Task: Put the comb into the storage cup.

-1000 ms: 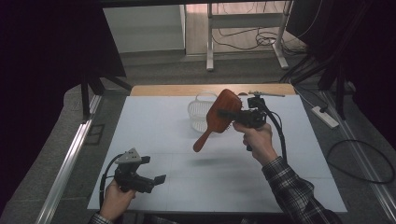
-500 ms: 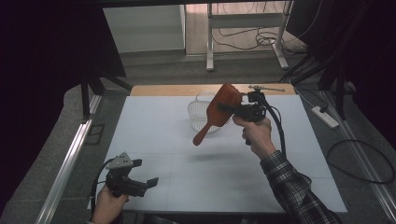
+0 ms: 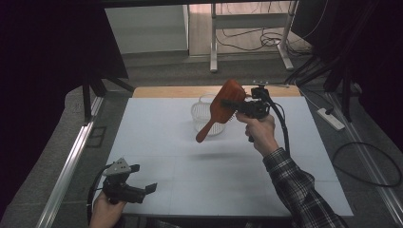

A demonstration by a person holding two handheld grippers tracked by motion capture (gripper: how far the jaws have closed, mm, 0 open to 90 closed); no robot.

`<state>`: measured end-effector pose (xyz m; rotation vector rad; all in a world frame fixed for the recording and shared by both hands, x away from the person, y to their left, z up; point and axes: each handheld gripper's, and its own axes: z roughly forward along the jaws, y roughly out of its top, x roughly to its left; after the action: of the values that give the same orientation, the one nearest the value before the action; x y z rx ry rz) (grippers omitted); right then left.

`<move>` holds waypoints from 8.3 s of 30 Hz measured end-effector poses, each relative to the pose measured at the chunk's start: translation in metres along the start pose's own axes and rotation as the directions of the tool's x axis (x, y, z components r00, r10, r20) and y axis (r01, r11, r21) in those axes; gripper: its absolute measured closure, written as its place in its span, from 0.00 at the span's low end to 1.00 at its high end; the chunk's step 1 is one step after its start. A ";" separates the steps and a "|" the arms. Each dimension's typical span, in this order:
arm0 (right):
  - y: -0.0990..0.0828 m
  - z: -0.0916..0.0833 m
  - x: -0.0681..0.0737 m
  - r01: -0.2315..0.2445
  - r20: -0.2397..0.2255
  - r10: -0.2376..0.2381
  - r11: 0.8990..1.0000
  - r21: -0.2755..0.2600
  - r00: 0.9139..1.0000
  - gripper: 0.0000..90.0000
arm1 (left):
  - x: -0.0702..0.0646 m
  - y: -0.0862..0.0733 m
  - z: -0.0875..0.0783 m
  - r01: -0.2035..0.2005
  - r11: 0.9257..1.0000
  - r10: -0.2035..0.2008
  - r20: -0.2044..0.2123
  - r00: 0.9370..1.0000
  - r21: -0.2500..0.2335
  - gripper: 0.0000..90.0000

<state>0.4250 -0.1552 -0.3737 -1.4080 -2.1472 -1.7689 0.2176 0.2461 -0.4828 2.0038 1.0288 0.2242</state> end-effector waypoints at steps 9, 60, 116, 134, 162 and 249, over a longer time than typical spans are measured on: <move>0.008 0.003 -0.002 -0.002 0.010 0.002 1.000 -0.013 1.000 0.59 | 0.001 -0.003 -0.005 0.010 1.000 -0.010 -0.013 1.000 -0.005 0.00; 0.054 0.035 -0.024 -0.011 0.139 0.024 0.996 -0.091 0.990 0.59 | 0.001 -0.005 -0.008 0.020 1.000 -0.020 -0.010 1.000 0.015 0.00; 0.002 0.070 -0.023 0.073 0.248 -0.062 0.997 -0.033 0.967 0.58 | 0.004 -0.005 -0.009 0.051 0.999 -0.051 0.002 0.999 0.007 0.00; -0.012 0.069 -0.035 0.022 0.259 -0.010 0.999 -0.045 0.966 0.58 | 0.005 -0.005 -0.008 0.052 0.999 -0.052 0.003 0.999 0.012 0.00; -0.025 0.060 -0.052 -0.035 0.274 0.051 0.997 -0.062 0.960 0.45 | 0.005 -0.005 -0.007 0.055 0.998 -0.055 0.004 0.998 0.020 0.00; -0.031 0.040 -0.029 0.331 0.263 -0.390 0.912 0.240 0.882 0.00 | 0.005 -0.004 -0.007 0.057 0.998 -0.057 0.002 0.998 0.024 0.01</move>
<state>0.4425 -0.1396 -0.4269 -1.3805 -2.8192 -1.4547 0.2150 0.2551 -0.4829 1.9926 1.0894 0.1794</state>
